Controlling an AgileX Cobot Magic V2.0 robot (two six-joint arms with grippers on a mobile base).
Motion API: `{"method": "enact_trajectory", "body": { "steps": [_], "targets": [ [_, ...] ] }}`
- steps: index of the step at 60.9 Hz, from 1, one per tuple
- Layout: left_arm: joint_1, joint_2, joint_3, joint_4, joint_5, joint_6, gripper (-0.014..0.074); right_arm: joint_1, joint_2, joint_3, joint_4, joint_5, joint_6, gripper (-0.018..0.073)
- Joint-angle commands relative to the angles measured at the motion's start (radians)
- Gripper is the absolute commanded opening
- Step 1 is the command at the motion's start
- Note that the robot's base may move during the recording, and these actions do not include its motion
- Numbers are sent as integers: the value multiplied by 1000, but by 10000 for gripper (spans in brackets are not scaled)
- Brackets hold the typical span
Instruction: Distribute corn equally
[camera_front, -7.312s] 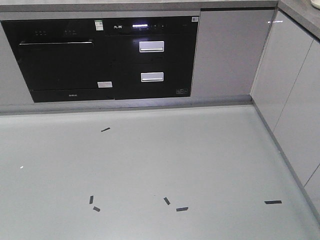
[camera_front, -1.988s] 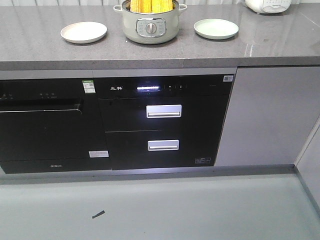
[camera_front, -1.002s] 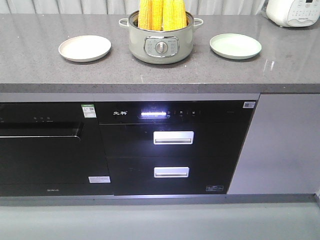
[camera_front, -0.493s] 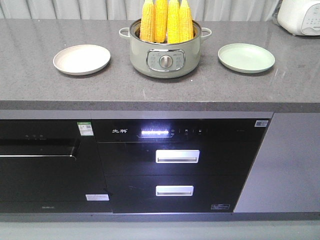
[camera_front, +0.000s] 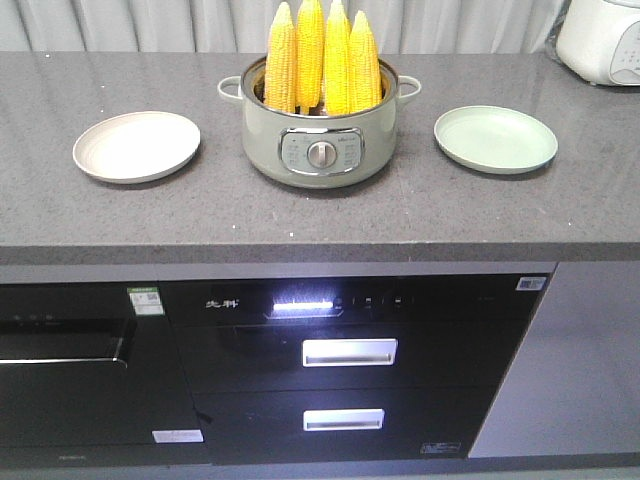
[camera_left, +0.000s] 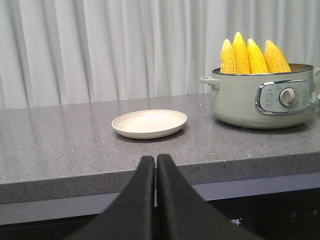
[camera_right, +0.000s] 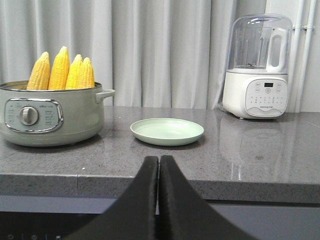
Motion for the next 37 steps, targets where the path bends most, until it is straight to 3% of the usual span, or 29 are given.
{"method": "enact_trajectory", "body": {
  "steps": [1,37],
  "targets": [
    [-2,-15,12,-4,-74,-10,-6,-2,-7,11,-10,-74,-5,-10],
    [-2,-15,12,-4,-74,-10,-6,-2,-7,11,-10,-74,-5,-10]
  ]
}}
